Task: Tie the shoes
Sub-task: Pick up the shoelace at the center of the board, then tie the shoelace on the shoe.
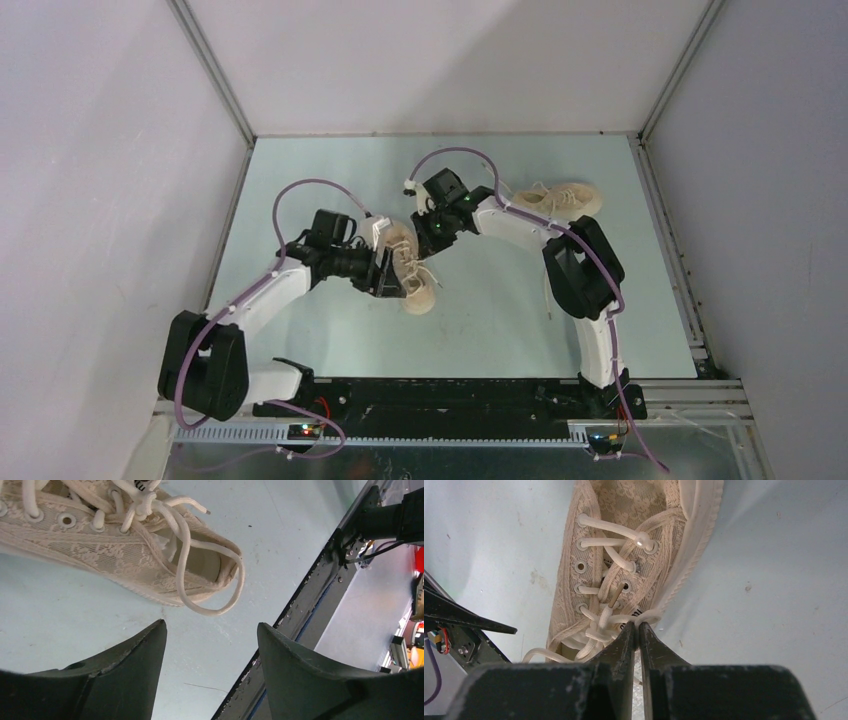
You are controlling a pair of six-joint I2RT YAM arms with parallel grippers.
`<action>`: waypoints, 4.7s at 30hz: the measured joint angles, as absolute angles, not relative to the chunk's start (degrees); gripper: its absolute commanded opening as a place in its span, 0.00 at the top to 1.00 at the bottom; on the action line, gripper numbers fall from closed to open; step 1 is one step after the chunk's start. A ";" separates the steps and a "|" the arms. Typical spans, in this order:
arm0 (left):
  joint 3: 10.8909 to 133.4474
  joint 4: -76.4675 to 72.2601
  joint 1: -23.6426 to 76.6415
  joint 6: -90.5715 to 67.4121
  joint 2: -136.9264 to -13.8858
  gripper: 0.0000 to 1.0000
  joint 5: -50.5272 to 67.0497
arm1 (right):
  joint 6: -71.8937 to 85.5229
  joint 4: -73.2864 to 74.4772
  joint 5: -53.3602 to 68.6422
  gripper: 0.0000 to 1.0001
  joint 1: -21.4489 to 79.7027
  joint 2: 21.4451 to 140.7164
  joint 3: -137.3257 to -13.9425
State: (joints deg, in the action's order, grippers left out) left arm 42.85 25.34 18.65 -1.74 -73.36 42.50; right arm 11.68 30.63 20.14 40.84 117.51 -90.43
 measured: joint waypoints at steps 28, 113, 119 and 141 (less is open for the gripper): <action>61.67 21.96 18.37 -22.41 -98.56 0.70 34.65 | 13.10 29.02 20.75 0.92 41.17 116.97 -89.08; 57.67 24.69 38.72 15.57 -82.87 0.50 18.28 | 20.64 25.06 31.73 0.98 37.17 116.29 -86.28; 56.99 23.44 38.72 11.99 -80.36 0.52 19.70 | 20.64 24.91 31.73 0.98 37.23 116.29 -86.06; 53.36 23.83 39.13 11.40 -81.76 1.00 19.66 | 20.58 24.80 31.70 1.00 37.26 116.29 -85.95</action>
